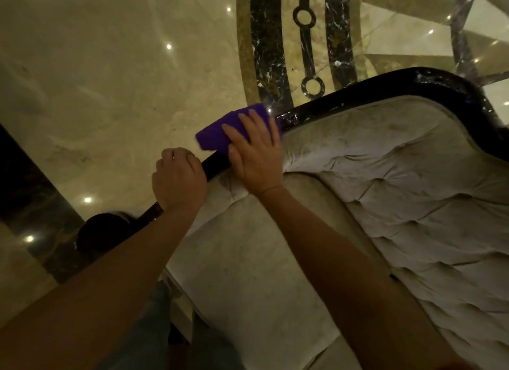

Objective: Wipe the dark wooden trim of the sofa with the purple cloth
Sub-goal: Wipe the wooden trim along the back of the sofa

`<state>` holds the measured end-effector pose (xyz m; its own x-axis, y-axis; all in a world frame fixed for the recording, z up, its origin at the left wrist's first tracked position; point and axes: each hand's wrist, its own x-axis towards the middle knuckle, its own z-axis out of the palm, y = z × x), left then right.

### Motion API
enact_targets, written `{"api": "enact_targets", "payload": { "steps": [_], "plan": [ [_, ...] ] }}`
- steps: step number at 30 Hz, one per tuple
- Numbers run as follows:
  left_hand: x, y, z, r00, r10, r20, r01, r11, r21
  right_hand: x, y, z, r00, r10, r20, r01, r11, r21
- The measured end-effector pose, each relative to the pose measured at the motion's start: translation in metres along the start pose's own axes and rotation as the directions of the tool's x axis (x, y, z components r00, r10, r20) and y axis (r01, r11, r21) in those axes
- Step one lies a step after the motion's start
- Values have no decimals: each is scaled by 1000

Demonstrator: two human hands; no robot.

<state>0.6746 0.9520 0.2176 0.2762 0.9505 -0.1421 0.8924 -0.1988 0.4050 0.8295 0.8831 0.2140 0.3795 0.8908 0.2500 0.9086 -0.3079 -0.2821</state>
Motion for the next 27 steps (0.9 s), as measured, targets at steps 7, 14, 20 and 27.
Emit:
{"api": "enact_targets", "payload": {
  "steps": [7,14,20,27],
  "plan": [
    [6,13,-2,994,91,68,-96,993,66,50,126,-38,981,192,-16,-186,922,-338],
    [8,40,-2,999,45,16,-47,993,113,19,9,-11,924,376,-66,-379,925,-29],
    [5,41,0,995,81,-51,-74,990,122,27,61,-33,997,-18,76,32,982,-184],
    [5,44,-5,997,62,40,-69,976,208,71,186,-107,980,134,150,-40,860,-508]
  ]
}}
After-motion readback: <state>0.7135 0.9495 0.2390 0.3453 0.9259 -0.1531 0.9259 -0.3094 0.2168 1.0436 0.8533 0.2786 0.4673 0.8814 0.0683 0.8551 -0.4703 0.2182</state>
